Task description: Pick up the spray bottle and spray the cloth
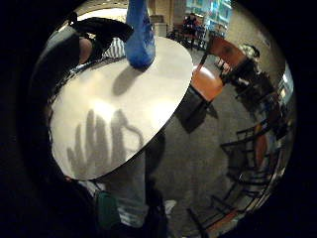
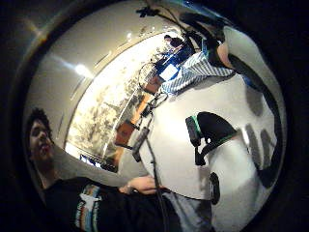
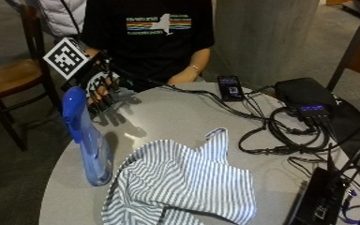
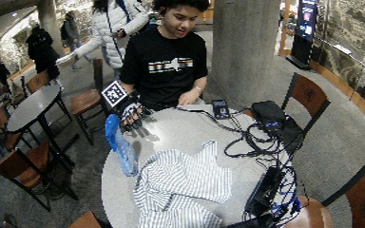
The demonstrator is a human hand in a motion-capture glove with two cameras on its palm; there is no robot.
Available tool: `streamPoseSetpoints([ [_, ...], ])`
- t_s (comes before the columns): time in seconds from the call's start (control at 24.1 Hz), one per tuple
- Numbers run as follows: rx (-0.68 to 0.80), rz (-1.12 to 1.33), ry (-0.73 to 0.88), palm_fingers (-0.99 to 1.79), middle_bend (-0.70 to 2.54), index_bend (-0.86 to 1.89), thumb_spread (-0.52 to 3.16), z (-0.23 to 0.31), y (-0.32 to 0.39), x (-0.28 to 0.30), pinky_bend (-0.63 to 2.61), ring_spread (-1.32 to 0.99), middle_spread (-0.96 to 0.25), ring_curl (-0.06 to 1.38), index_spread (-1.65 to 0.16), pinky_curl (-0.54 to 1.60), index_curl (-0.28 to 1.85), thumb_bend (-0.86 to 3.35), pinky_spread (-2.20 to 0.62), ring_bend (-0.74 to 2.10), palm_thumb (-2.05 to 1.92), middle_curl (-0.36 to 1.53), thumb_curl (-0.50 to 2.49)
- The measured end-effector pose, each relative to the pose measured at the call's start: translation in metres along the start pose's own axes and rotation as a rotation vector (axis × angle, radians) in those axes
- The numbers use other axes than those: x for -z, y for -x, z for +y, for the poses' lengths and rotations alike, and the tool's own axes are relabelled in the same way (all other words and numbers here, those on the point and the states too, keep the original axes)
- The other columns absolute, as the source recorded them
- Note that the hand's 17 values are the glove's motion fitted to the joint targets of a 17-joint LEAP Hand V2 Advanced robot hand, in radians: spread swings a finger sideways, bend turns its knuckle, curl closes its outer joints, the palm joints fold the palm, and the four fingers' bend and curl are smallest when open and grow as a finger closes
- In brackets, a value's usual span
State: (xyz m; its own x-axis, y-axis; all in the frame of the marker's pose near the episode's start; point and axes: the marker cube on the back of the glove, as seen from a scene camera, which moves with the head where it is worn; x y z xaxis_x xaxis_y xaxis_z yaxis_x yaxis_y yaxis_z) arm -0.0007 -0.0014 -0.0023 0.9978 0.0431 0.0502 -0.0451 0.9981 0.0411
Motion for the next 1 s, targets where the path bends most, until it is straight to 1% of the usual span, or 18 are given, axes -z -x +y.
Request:
streamPoseSetpoints([
  [0.08,-0.028,-0.039,-0.036,0.82,0.28,0.12,0.46,-0.002,0.000,0.001,0.53,-0.05,-0.03,0.11,-0.20,0.11,0.06,0.36,0.05,0.35,0.55,0.10,0.12],
  [0.21,-0.079,-0.116,-0.096,0.78,0.28,0.09,0.62,-0.003,-0.001,0.003,0.60,-0.06,-0.03,0.18,-0.26,0.19,0.11,0.37,0.08,0.38,0.60,0.14,0.15],
  [0.37,-0.118,-0.173,-0.113,0.75,0.28,0.09,0.76,-0.003,-0.004,0.001,0.64,-0.06,-0.03,0.22,-0.30,0.23,0.13,0.35,0.11,0.40,0.63,0.19,0.18],
  [0.66,-0.177,-0.316,-0.139,0.71,0.27,0.10,0.91,-0.006,-0.016,0.004,0.67,-0.06,-0.02,0.25,-0.34,0.26,0.15,0.30,0.14,0.41,0.66,0.24,0.21],
  [1.0,-0.197,-0.284,-0.143,0.70,0.26,0.11,0.98,-0.010,-0.020,0.011,0.67,-0.07,-0.01,0.27,-0.35,0.28,0.17,0.24,0.15,0.41,0.70,0.28,0.24],
])
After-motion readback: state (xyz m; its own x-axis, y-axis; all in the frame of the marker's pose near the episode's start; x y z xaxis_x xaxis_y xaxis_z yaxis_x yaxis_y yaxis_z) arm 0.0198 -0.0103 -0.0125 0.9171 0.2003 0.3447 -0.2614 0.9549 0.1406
